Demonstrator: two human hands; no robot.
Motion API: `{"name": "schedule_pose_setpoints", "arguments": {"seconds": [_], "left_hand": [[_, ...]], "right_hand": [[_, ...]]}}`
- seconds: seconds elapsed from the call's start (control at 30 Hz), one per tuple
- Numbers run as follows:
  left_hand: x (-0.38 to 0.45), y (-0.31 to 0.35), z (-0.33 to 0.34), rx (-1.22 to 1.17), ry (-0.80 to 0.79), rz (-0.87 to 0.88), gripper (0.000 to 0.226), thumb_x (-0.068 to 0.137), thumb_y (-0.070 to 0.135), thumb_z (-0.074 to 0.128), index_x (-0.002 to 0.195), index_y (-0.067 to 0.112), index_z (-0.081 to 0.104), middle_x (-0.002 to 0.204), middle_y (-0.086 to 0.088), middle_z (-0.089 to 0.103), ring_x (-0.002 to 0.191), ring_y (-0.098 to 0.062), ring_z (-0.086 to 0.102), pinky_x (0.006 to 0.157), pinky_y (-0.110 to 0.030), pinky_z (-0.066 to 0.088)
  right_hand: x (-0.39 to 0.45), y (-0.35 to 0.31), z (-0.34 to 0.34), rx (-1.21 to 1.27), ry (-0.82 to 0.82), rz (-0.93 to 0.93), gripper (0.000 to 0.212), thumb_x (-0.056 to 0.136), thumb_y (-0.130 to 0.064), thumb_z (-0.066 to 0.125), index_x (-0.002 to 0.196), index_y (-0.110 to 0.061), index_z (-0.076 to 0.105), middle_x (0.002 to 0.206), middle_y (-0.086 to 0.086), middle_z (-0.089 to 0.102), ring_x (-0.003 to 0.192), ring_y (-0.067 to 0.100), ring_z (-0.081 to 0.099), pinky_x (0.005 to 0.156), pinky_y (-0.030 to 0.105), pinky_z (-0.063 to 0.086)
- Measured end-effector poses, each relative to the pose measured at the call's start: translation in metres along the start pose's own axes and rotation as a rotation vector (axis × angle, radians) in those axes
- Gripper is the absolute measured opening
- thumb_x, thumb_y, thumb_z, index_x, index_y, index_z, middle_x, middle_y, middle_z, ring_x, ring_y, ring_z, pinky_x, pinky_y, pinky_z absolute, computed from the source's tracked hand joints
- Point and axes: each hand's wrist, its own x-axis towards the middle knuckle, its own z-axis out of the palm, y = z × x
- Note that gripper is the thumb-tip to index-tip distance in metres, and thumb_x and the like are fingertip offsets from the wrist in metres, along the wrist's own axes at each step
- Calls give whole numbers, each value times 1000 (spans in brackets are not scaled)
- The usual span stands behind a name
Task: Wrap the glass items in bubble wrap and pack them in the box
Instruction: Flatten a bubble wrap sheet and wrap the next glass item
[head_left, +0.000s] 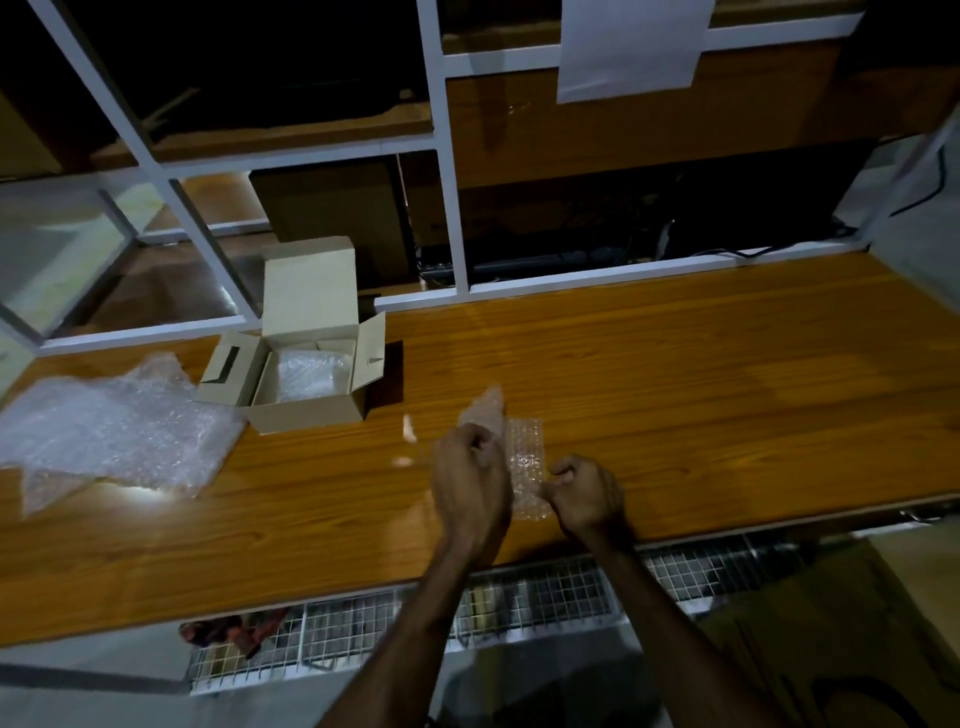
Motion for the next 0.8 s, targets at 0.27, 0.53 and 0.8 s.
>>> {"name": "schedule_pose_setpoints", "arguments": {"seconds": [0.27, 0.53, 0.8], "left_hand": [[-17, -28, 34, 366, -417, 251, 50, 100, 67, 43, 72, 28, 56, 88, 14, 63, 102, -12, 48, 85, -39, 32], [-8, -43, 14, 414, -110, 194, 29, 102, 42, 42, 111, 32, 68, 126, 8, 65, 126, -14, 48, 100, -45, 35], [-17, -68, 2, 662, -331, 157, 61, 103, 69, 31, 153, 36, 44, 165, -3, 38, 154, -31, 27, 118, -58, 28]], "right_hand": [[12, 18, -14, 170, -66, -91, 14, 90, -18, 79, 83, -27, 69, 78, -5, 74, 75, 14, 69, 65, 26, 49], [14, 8, -22, 119, 63, -215, 24, 102, -16, 61, 82, -26, 67, 78, -11, 67, 77, 15, 63, 66, 31, 48], [39, -30, 23, -400, -201, -870, 52, 106, -14, 47, 156, -25, 46, 164, 1, 42, 152, 20, 35, 126, 41, 30]]}}
